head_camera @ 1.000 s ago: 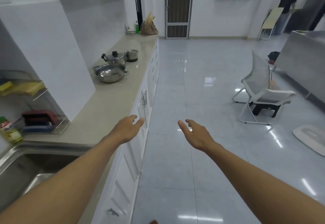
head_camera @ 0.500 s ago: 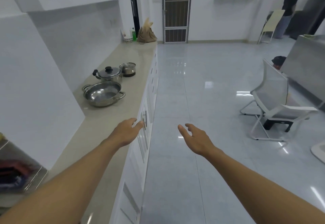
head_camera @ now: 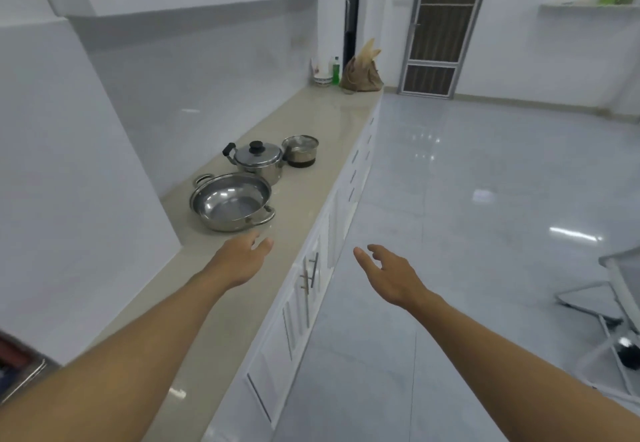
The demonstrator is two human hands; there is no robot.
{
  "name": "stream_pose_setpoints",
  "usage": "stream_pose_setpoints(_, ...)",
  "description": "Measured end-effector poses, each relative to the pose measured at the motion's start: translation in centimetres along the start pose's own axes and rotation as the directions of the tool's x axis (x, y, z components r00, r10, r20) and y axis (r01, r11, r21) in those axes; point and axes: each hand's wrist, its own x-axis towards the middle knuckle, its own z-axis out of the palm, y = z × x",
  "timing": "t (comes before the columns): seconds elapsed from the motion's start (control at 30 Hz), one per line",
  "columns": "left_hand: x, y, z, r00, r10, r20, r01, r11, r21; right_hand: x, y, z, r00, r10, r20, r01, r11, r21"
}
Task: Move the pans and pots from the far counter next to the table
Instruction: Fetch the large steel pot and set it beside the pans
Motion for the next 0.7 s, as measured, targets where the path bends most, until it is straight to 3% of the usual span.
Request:
stream_pose_setpoints(0.33,8.6,-2.5,-1.1,0.987,-0.144,-0.071,0.146,0.989,0.027,12.9,-1.9,1.6,0.982,-0.057,0.179,0.063,0.998,-0.031)
stream_pose_setpoints(0.7,22.3,-5.0,-6.2,0.972,-0.200,-0.119,0.201,0.980,-0.004,27.8,-8.2,3.8,0.974,-0.103,0.203,0.126,0.987,-0.104)
